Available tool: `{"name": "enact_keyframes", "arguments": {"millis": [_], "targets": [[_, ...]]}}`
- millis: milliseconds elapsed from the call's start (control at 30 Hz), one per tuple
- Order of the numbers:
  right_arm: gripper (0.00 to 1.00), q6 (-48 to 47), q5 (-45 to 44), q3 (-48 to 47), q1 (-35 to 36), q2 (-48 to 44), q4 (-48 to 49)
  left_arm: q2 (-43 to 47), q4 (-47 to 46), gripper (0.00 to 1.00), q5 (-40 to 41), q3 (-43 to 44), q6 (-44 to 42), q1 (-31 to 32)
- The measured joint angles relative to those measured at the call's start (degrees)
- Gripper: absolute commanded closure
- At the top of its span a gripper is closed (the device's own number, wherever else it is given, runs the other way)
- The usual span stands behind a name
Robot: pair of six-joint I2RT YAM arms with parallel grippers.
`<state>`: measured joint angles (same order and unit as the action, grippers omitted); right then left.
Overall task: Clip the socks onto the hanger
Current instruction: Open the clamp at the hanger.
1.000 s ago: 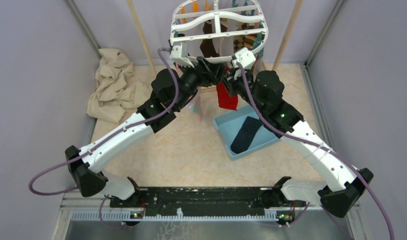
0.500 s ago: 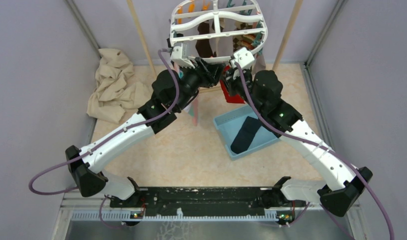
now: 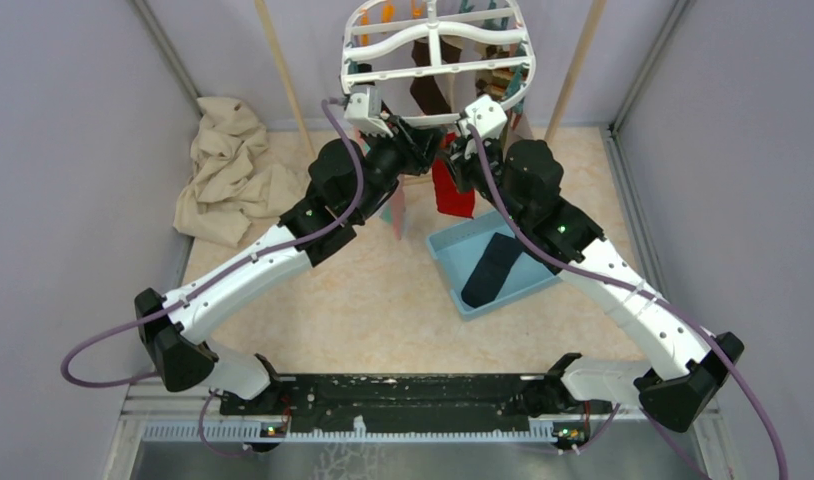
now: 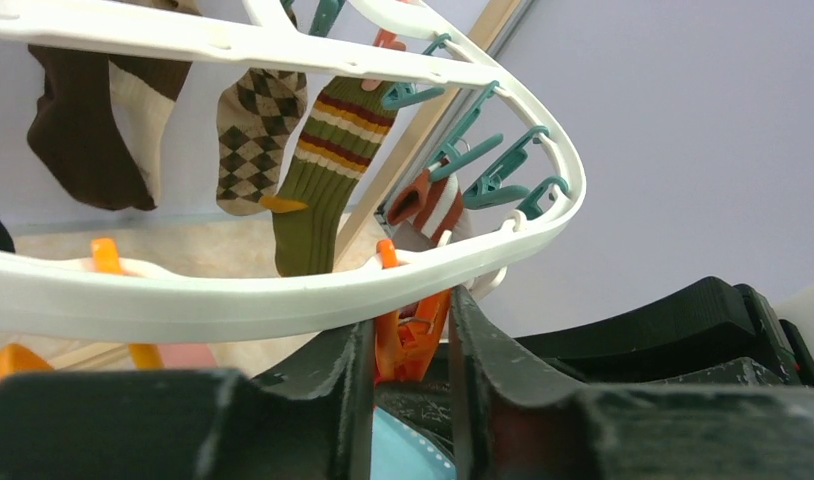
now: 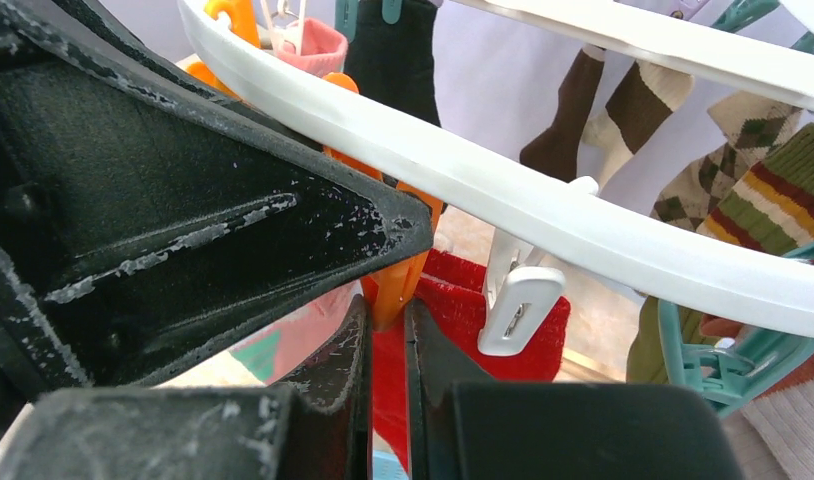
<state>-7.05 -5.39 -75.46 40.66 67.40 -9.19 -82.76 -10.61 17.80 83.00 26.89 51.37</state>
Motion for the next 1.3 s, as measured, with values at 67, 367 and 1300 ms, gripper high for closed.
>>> {"name": "enact_keyframes", "arguments": {"millis": [67, 367, 1300], "targets": [[1.0, 0.0, 0.0, 0.0, 0.0, 0.0, 0.0, 0.0, 0.0, 0.82, 0.2, 0.0, -0.3, 0.0], [1.0, 0.0, -0.1, 0.0, 0.0, 0.0, -0.1, 0.0, -0.2, 1.0, 0.6, 0.0, -1.2, 0.0], [0.69, -1.7, 1.8, 2.5, 0.5, -2.2, -0.4, 0.5, -1.4, 1.0, 0.5, -1.1, -2.5, 0.1]]}}
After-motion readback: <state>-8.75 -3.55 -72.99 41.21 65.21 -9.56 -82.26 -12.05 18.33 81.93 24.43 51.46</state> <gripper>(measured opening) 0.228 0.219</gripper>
